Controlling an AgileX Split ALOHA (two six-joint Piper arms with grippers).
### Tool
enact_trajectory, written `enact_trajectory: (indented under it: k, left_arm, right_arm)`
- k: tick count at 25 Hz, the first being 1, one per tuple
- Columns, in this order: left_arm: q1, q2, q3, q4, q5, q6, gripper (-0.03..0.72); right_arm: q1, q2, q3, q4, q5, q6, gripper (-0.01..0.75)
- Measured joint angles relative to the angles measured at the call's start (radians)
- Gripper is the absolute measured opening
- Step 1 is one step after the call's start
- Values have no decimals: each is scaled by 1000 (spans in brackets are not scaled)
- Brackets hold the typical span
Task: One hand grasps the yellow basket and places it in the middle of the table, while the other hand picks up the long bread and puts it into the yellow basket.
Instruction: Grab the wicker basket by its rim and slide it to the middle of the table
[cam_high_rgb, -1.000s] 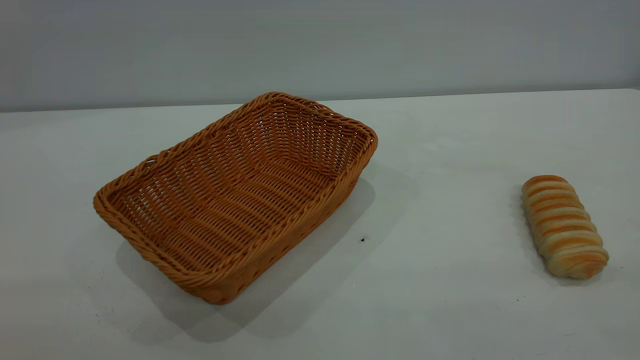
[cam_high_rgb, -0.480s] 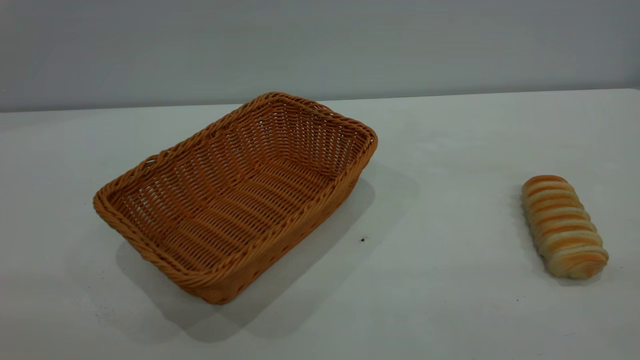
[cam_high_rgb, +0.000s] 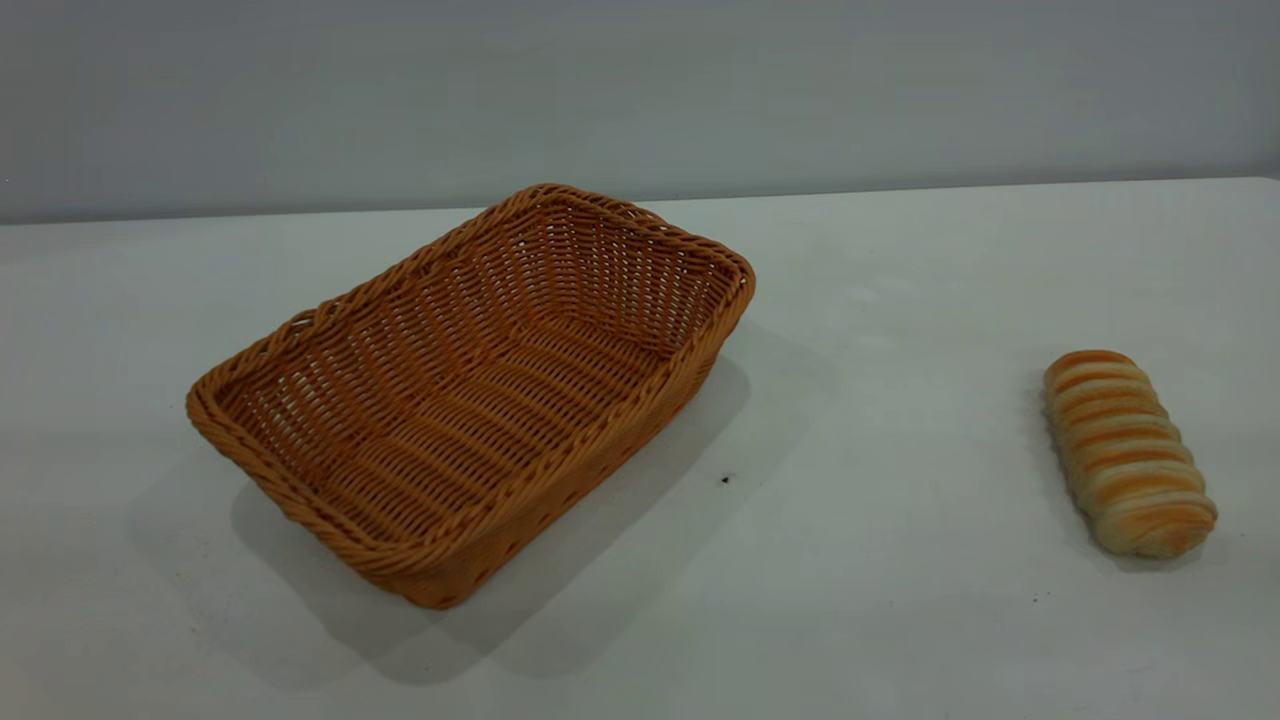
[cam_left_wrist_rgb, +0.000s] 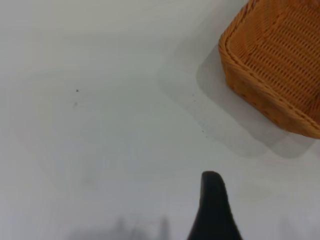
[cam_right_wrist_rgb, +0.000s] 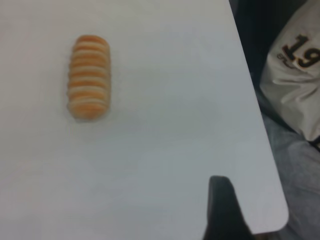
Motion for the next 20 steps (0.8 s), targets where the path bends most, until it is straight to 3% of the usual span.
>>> enact_trajectory:
  k: [6, 12, 20]
  left_arm:
    - [0, 279, 0, -18, -175, -50, 580]
    - [0, 519, 0, -42, -302, -117, 580]
    - [0, 770, -7, -216, -451, -135, 580]
  right_arm:
    - [0, 241, -117, -11, -22, 4, 498]
    - [0, 395, -127, 10, -58, 20, 498]
    - [0, 450, -127, 74, -100, 21, 498]
